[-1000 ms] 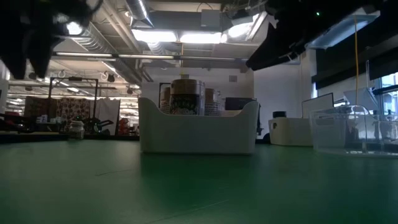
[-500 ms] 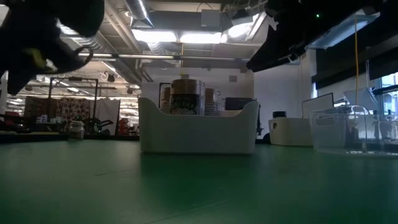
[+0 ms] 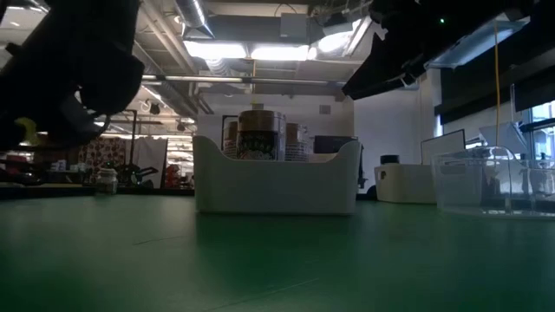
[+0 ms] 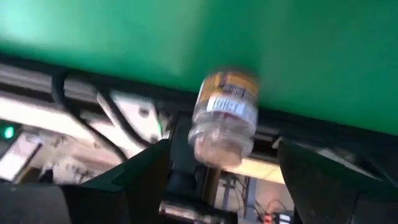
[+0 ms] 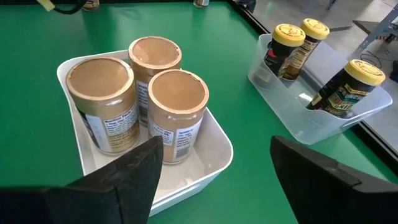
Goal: Sort spices by type
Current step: Put the middle brown seasoning bottle into the bottom transparent bin
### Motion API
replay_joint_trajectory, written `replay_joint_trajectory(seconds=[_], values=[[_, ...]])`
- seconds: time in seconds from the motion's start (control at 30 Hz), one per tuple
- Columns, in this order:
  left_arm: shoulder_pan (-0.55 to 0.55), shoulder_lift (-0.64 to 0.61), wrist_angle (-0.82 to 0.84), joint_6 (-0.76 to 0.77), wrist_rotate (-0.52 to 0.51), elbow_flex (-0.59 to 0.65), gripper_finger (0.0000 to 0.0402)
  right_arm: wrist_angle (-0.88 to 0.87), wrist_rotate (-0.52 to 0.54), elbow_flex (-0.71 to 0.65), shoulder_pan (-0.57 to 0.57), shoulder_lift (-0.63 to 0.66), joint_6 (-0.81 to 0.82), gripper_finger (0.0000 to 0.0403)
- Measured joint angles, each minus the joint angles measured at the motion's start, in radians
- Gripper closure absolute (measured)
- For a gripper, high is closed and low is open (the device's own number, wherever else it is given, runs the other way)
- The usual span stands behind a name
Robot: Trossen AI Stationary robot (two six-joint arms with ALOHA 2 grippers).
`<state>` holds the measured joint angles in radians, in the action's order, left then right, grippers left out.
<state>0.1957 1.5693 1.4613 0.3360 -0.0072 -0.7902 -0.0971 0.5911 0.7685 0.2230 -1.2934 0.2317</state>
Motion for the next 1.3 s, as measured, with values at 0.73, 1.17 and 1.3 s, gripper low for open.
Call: replay_joint_trajectory(seconds=[0.73, 1.17, 1.3], values=[[-0.022, 0.305, -0.057, -0.205, 0.003, 0.063, 0.0121, 0.003, 0.000, 0.000, -0.001, 0.000, 0.000, 0.0109], [-0.018, 0.342, -0.061, -0.194, -0.003, -0.001, 0.0176, 0.012, 0.001, 0.001, -0.001, 0.000, 0.000, 0.0109], [-0.018, 0.342, -0.062, -0.206, -0.003, -0.029, 0.0213, 0.014, 0.001, 0.001, -0.001, 0.000, 0.000, 0.0109]])
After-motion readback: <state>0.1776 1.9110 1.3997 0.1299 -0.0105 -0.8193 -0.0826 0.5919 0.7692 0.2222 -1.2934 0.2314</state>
